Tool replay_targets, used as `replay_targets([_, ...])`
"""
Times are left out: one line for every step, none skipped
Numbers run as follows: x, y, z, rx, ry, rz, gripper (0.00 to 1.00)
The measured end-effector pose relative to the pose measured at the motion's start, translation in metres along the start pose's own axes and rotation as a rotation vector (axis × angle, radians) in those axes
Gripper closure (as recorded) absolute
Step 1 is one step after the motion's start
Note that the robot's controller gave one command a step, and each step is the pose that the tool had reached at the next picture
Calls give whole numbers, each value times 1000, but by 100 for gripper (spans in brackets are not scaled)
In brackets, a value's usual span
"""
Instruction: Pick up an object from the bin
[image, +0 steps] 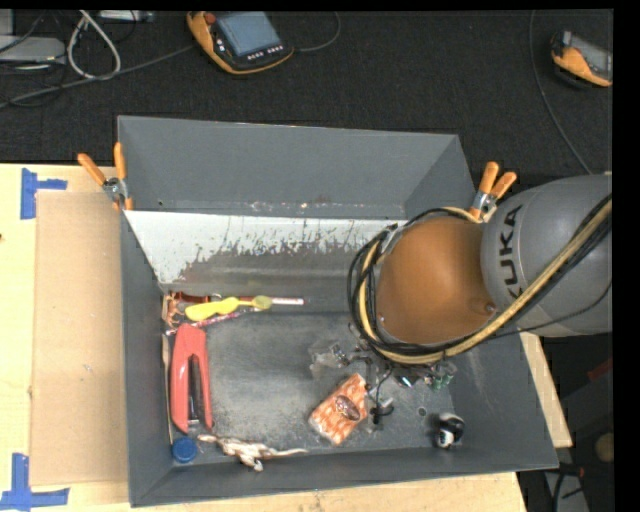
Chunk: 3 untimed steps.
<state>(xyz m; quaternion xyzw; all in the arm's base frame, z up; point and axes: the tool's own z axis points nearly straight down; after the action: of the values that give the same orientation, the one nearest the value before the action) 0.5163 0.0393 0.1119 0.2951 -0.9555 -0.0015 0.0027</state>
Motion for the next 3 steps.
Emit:
replay_targets([11, -7, 27, 0, 0, -34, 0])
replay_targets([34, 15, 40, 7, -12, -444, 100])
replay_targets([34, 15, 40, 7, -12, -441, 100])
